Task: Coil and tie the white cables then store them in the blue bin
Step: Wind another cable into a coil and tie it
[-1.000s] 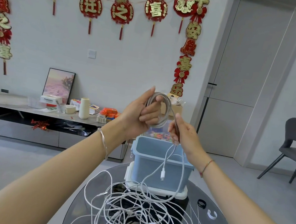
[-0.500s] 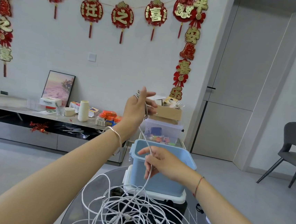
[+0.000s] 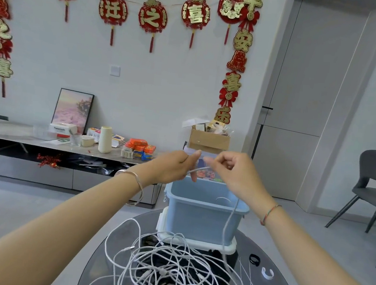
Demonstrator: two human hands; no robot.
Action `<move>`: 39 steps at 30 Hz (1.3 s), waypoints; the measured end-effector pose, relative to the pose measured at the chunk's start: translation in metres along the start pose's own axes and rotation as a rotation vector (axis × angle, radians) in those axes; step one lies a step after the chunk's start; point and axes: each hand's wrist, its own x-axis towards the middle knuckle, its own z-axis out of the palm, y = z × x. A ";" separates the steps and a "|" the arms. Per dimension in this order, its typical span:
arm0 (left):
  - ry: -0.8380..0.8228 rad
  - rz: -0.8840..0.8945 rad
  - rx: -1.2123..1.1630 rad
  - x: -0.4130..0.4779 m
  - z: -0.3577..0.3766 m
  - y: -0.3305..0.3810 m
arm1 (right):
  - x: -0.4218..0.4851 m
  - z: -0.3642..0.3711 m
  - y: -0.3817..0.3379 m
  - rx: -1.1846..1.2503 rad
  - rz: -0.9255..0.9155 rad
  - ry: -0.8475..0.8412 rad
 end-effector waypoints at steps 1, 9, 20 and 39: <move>-0.050 -0.024 -0.119 -0.002 0.000 0.002 | 0.002 -0.002 0.000 0.017 -0.014 0.044; -0.524 -0.043 -0.917 -0.009 -0.009 0.024 | 0.015 -0.003 0.002 0.219 0.046 0.115; -0.020 0.115 -2.051 0.011 -0.029 0.019 | 0.009 0.028 0.003 0.260 0.119 -0.041; 0.615 -0.090 -0.577 0.022 0.019 -0.006 | -0.042 0.029 0.004 -0.094 0.072 -0.461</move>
